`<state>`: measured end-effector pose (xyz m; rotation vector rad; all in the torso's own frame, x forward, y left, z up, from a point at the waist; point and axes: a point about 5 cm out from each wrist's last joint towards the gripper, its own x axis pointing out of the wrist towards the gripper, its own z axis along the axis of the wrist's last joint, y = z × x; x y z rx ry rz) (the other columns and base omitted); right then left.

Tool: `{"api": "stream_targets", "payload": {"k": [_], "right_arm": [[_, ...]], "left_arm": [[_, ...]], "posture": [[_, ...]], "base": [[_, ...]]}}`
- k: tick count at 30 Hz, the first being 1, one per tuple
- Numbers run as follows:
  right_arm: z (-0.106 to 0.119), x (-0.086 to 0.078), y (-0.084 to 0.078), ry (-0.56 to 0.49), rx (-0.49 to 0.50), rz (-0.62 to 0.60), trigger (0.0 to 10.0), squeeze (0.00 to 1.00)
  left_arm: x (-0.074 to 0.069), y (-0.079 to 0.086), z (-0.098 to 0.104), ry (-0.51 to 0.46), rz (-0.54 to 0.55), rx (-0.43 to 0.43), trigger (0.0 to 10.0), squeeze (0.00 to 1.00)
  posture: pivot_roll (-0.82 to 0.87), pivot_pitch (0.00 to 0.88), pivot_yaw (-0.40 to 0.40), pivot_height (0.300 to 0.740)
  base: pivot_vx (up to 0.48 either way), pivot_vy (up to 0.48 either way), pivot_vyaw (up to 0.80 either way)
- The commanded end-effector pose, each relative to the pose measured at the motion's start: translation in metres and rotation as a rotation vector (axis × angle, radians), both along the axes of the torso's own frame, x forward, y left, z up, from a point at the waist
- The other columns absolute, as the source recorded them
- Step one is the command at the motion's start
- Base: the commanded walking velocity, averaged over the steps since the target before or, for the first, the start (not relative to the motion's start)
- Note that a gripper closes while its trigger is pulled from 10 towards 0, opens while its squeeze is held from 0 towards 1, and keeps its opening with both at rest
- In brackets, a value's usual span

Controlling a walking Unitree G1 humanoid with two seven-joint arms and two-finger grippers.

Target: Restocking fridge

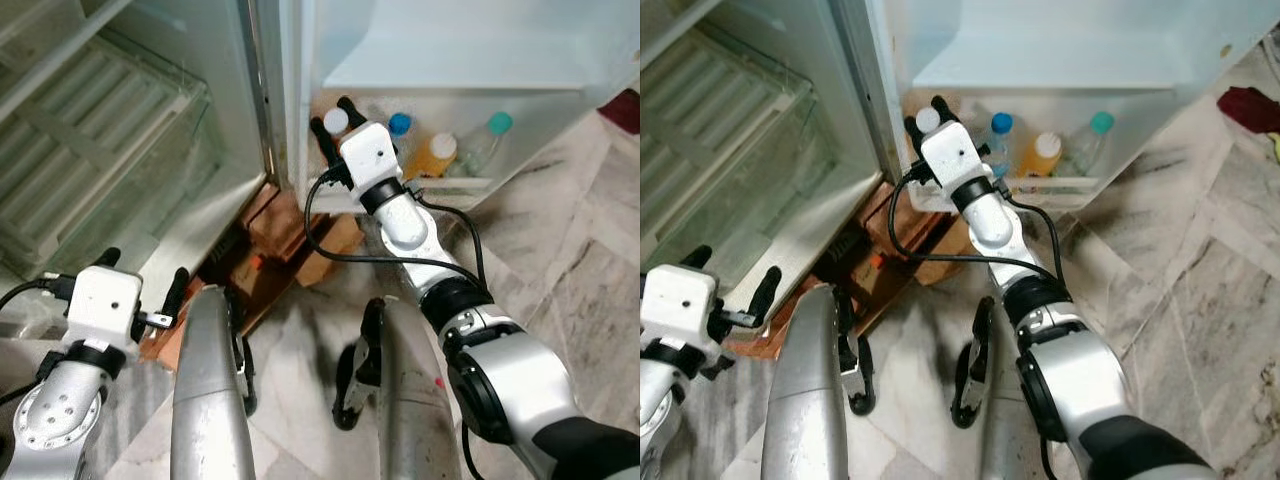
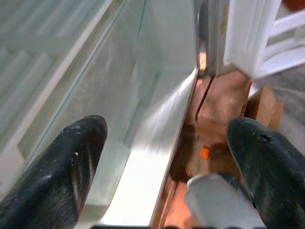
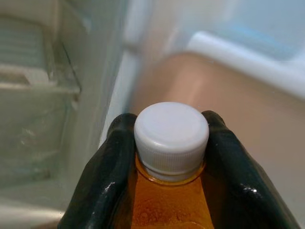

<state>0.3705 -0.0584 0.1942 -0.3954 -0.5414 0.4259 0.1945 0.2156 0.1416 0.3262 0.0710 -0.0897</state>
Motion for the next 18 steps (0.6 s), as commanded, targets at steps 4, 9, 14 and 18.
{"api": "stream_targets", "payload": {"k": [4,9,14,18], "right_arm": [[-0.005,-0.002,0.002,-0.001,0.014,-0.010,10.0,0.00],[-0.028,0.003,-0.008,0.176,0.101,-0.097,10.0,0.00],[-0.044,0.008,-0.025,0.310,0.167,-0.241,10.0,0.00],[-0.050,0.011,-0.037,0.367,0.202,-0.321,10.0,0.01]], "left_arm": [[-0.012,-0.005,0.002,0.030,0.004,0.005,10.0,0.00],[-0.019,-0.008,0.002,0.059,-0.004,-0.002,10.0,0.00],[-0.024,-0.007,0.002,0.079,-0.003,0.001,10.0,0.00],[-0.024,-0.008,0.001,0.094,-0.002,0.002,10.0,0.00]], "posture": [[0.23,0.493,-0.072,0.576],[0.24,0.517,-0.072,0.576],[0.24,0.532,-0.070,0.576],[0.24,0.522,-0.066,0.576]], "base": [[0.000,0.000,0.00],[0.000,0.000,0.00],[0.000,0.000,0.00],[0.000,0.000,0.00]]}}
